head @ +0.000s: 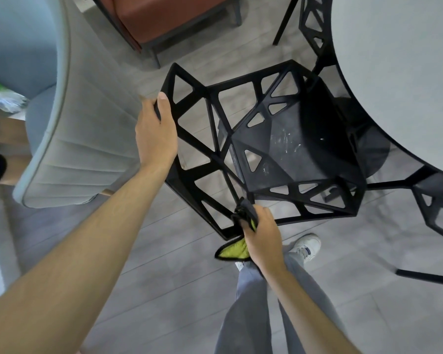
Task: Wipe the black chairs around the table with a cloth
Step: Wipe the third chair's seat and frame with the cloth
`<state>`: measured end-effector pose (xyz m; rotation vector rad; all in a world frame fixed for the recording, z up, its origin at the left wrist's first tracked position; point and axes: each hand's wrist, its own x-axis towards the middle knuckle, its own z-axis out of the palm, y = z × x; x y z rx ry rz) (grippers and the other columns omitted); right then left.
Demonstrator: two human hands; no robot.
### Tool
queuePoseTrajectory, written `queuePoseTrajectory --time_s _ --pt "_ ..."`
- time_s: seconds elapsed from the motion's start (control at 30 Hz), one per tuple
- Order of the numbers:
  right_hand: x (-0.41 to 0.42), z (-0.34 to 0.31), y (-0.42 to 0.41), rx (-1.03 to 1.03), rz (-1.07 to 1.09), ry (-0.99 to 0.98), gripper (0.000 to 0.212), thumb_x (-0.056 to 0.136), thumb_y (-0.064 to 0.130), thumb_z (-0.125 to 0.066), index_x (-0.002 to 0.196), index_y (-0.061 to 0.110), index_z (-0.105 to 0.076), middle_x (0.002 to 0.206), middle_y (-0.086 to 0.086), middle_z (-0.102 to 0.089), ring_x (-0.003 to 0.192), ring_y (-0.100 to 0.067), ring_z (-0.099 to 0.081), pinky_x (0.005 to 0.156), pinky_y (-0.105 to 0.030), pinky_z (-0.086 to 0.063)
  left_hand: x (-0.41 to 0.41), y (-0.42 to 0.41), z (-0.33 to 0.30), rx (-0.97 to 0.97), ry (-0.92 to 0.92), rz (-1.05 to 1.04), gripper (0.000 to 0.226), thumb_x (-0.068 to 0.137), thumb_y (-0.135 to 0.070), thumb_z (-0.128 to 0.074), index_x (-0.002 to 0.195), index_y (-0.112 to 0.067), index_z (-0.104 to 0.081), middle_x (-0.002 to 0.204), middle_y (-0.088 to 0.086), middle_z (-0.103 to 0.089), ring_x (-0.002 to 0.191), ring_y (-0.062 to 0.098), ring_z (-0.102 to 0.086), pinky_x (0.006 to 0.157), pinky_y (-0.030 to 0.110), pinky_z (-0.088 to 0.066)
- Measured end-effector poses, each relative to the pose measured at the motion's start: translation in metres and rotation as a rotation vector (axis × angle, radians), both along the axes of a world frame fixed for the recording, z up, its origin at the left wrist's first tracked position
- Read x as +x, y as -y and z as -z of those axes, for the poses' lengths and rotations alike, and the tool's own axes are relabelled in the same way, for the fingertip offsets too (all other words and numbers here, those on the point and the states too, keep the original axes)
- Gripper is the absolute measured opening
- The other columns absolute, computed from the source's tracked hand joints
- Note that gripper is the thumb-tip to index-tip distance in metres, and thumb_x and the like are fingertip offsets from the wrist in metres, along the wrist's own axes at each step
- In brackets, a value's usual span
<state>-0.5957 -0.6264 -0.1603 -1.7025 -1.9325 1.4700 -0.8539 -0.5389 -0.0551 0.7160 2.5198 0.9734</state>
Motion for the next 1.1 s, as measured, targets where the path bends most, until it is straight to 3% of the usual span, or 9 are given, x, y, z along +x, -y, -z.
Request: queuePoseTrajectory --time_s 0.17,0.33,0.5,0.63,0.73,0.83,0.9,1.0,1.1 --pt "-0.024 0.031 -0.05 -0.003 -0.162 0.293 0.02 0.1 0.025 -0.062 0.113 0.012 -0.055 0.112 -0.007 -0.057 0.105 -0.031 -0.062 0.087 -0.044 -0.053 0.0 0.001 -0.001 0.021 0.001 0.011 0.046 0.109 -0.053 -0.029 0.109 -0.016 -0.055 0.092 -0.009 -0.056 0.082 0.003 -0.052 0.073 0.022 -0.037" --pt "-0.09 0.032 -0.093 0.017 -0.139 0.158 0.022 0.1 0.026 -0.064 0.113 0.011 -0.055 0.115 -0.008 -0.056 0.104 -0.031 -0.064 0.095 -0.044 -0.05 0.0 0.003 -0.004 0.043 0.013 0.037 0.042 0.11 -0.052 -0.028 0.124 -0.025 -0.057 0.112 -0.008 -0.063 0.101 0.005 -0.056 0.091 0.028 -0.042" --pt "-0.111 0.045 -0.107 0.009 -0.056 0.064 0.02 0.1 0.025 -0.064 0.115 0.014 -0.058 0.112 -0.007 -0.057 0.104 -0.03 -0.062 0.083 -0.034 -0.041 -0.004 0.003 -0.002 0.039 0.011 0.058 0.053 0.109 -0.057 -0.025 0.145 -0.03 -0.053 0.136 -0.011 -0.062 0.128 0.01 -0.054 0.113 0.04 -0.043" --pt "-0.069 0.04 -0.089 -0.076 -0.223 0.038 0.018 0.097 0.029 -0.065 0.112 0.02 -0.06 0.107 0.0 -0.051 0.1 -0.025 -0.061 0.087 -0.034 -0.05 -0.003 0.001 -0.004 -0.082 -0.071 0.09 0.048 0.107 -0.061 -0.028 0.145 -0.039 -0.046 0.129 -0.016 -0.055 0.111 0.004 -0.052 0.094 0.033 -0.042" --pt "-0.041 0.031 -0.076 -0.14 -0.241 0.018 0.022 0.091 0.023 -0.067 0.112 0.022 -0.061 0.106 -0.002 -0.053 0.097 -0.023 -0.06 0.082 -0.027 -0.052 -0.013 -0.006 -0.009 -0.243 -0.167 0.139 0.035 0.105 -0.061 -0.033 0.121 -0.034 -0.049 0.11 -0.008 -0.059 0.093 0.01 -0.056 0.074 0.032 -0.036" --pt "-0.018 0.029 -0.07 -0.252 -0.176 0.08 0.025 0.09 0.019 -0.07 0.113 0.02 -0.062 0.108 -0.006 -0.057 0.099 -0.022 -0.06 0.084 -0.026 -0.05 -0.035 -0.039 -0.009 -0.351 -0.197 0.236 0.046 0.104 -0.065 -0.031 0.103 -0.022 -0.05 0.102 -0.002 -0.061 0.088 0.021 -0.058 0.068 0.036 -0.036" --pt "-0.011 0.032 -0.071 -0.293 -0.137 0.086 0.028 0.089 0.019 -0.071 0.116 0.02 -0.063 0.111 -0.007 -0.061 0.103 -0.022 -0.061 0.093 -0.032 -0.051 -0.047 -0.063 -0.007 -0.323 -0.094 0.301 0.054 0.102 -0.069 -0.03 0.111 -0.02 -0.052 0.111 -0.001 -0.066 0.095 0.022 -0.061 0.075 0.039 -0.044" --pt "-0.022 0.041 -0.08 -0.28 -0.141 0.056 0.021 0.092 0.024 -0.072 0.111 0.02 -0.065 0.103 -0.004 -0.067 0.096 -0.019 -0.063 0.078 -0.018 -0.048 -0.052 -0.08 -0.008 -0.291 0.081 0.348 0.063 0.103 -0.069 -0.032 0.141 -0.021 -0.048 0.134 -0.003 -0.06 0.122 0.02 -0.056 0.099 0.039 -0.042" --pt "-0.063 0.058 -0.101 -0.179 -0.088 -0.006 0.014 0.095 0.027 -0.07 0.105 0.019 -0.064 0.099 -0.006 -0.066 0.094 -0.024 -0.065 0.083 -0.036 -0.054 -0.051 -0.079 -0.008 -0.314 0.1 0.354 0.074 0.102 -0.072 -0.031 0.162 -0.03 -0.026 0.163 0.0 -0.04 0.15 0.024 -0.036 0.12 0.041 -0.029"
